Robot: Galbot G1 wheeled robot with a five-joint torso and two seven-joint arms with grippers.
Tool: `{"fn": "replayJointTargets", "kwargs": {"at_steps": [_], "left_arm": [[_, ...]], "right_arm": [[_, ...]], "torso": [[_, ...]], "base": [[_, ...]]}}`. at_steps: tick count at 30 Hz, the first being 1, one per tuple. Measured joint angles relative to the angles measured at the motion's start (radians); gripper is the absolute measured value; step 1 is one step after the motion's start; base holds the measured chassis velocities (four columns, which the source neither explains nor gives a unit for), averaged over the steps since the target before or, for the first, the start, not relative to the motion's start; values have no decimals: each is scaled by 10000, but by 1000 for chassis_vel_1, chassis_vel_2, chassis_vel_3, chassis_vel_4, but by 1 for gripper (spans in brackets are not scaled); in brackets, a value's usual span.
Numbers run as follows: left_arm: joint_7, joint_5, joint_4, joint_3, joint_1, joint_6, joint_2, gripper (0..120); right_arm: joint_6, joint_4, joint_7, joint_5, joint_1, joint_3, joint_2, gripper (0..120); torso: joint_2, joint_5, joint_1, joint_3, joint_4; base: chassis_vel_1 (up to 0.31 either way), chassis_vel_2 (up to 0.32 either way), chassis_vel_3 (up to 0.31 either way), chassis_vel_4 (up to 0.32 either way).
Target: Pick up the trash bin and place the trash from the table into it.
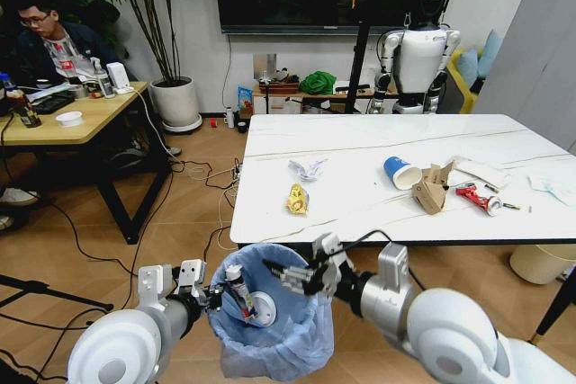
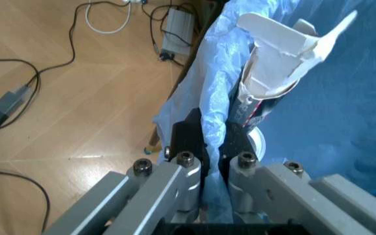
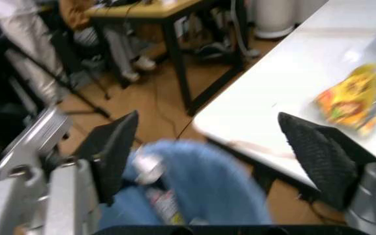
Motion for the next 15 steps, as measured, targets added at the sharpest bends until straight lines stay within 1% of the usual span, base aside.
{"fn": "replayJointTargets", "kwargs": {"at_steps": [1,4,5,7,11,12,15], "left_arm": [[11,4,-10,-1,23,0,2,0],[175,155,-101,6,213,0,65,0],[175,155,-101,6,213,0,65,0],[188,307,-108,47,264,0,119,0],[215,468,-125,79,375,0,225,0],[215,468,-125,79,375,0,225,0],[223,471,-185,102,412,0,254,0]], "right_arm": [[0,-51,84,36,66,49,33,84],[-66,-691,802,197,592,350,332,98],[-66,-691,802,197,592,350,332,98],[-119,-1154,1247,402,865,351,521,100],[-160,-2060,1849,719,1612,-102,863,100],[-160,-2060,1849,719,1612,-102,863,100],[-198,-2807,2355,1093,2314,-719,1235,100]], "torso": [[0,0,0,0,0],[0,0,0,0,-1],[0,0,0,0,-1],[0,0,0,0,-1],[0,0,0,1,-1],[0,0,0,1,-1],[0,0,0,1,0]], "base": [[0,0,0,0],[0,0,0,0],[0,0,0,0],[0,0,0,0],[0,0,0,0],[0,0,0,0],[0,0,0,0]]}}
